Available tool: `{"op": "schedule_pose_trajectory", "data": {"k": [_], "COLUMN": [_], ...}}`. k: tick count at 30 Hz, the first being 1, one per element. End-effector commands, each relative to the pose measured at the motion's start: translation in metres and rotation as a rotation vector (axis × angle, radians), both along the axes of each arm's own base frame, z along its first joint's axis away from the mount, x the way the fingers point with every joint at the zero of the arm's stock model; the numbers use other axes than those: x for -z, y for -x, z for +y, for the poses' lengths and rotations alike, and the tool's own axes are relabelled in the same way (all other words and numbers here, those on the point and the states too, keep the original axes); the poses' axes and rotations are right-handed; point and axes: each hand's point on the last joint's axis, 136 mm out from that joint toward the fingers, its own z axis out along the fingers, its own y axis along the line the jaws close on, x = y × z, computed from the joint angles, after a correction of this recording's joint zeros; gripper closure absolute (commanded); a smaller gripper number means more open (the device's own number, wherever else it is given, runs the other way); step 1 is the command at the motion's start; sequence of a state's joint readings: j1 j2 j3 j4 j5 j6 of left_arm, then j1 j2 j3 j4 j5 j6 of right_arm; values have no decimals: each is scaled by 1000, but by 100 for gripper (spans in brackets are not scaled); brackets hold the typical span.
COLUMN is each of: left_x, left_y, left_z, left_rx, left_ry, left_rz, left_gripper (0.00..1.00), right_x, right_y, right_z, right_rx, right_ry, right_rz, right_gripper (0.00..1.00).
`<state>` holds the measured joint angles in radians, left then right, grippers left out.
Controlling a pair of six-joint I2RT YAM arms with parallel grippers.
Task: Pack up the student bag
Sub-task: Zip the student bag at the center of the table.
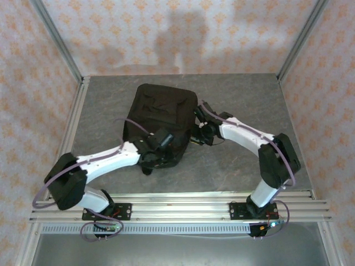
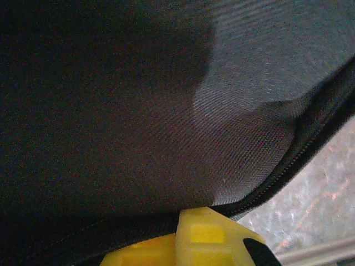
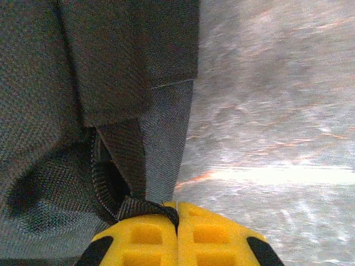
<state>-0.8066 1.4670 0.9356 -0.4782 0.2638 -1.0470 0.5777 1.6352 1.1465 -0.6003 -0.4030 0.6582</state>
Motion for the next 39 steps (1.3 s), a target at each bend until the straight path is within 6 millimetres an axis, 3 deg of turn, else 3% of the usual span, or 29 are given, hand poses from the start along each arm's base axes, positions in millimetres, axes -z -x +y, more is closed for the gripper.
{"op": "schedule_pose_trajectory", "data": {"k": [1, 3, 4, 7, 10, 16, 20, 23, 29, 31, 32, 33, 36, 39], "left_x": [-12, -13, -13, -17, -17, -14, -14, -20, -49, -65, -75, -87, -129, -169], "left_y": [15, 20, 22, 27, 29, 47, 50, 44, 35, 31, 29, 29, 14, -9], "left_z": [-50, -68, -76, -92, -99, -114, -109, -99, -97, -96, -96, -98, -93, -62], "left_rx": [192, 237, 255, 291, 305, 399, 443, 462, 494, 493, 494, 513, 495, 445], "left_ry": [80, 96, 94, 88, 82, 82, 41, -7, 17, 53, 85, 149, 232, 106], "left_rz": [20, 33, 35, 38, 48, 85, 79, 25, -98, -160, -193, -228, -371, -527], "left_gripper": [99, 99, 99, 99, 99, 99, 95, 83, 55, 26, 1, 0, 0, 0], "right_x": [0, 0, -2, -8, -21, -73, -93, -96, -108, -121, -130, -139, -168, -191], "right_y": [0, 4, 6, 9, 11, 16, 20, 21, 21, 21, 21, 20, 24, 28], "right_z": [-36, -46, -51, -63, -79, -120, -131, -126, -94, -87, -86, -87, -84, -86], "right_rx": [116, 130, 131, 136, 174, 282, 295, 256, 126, 91, 82, 78, 2, -43], "right_ry": [80, 91, 98, 142, 181, 229, 220, 206, 66, 19, -1, -11, -7, 51], "right_rz": [-48, -57, -58, -80, -146, -373, -470, -476, -503, -558, -601, -643, -762, -866], "right_gripper": [100, 100, 94, 60, 41, 31, 26, 25, 22, 20, 13, 1, 1, 1]}}
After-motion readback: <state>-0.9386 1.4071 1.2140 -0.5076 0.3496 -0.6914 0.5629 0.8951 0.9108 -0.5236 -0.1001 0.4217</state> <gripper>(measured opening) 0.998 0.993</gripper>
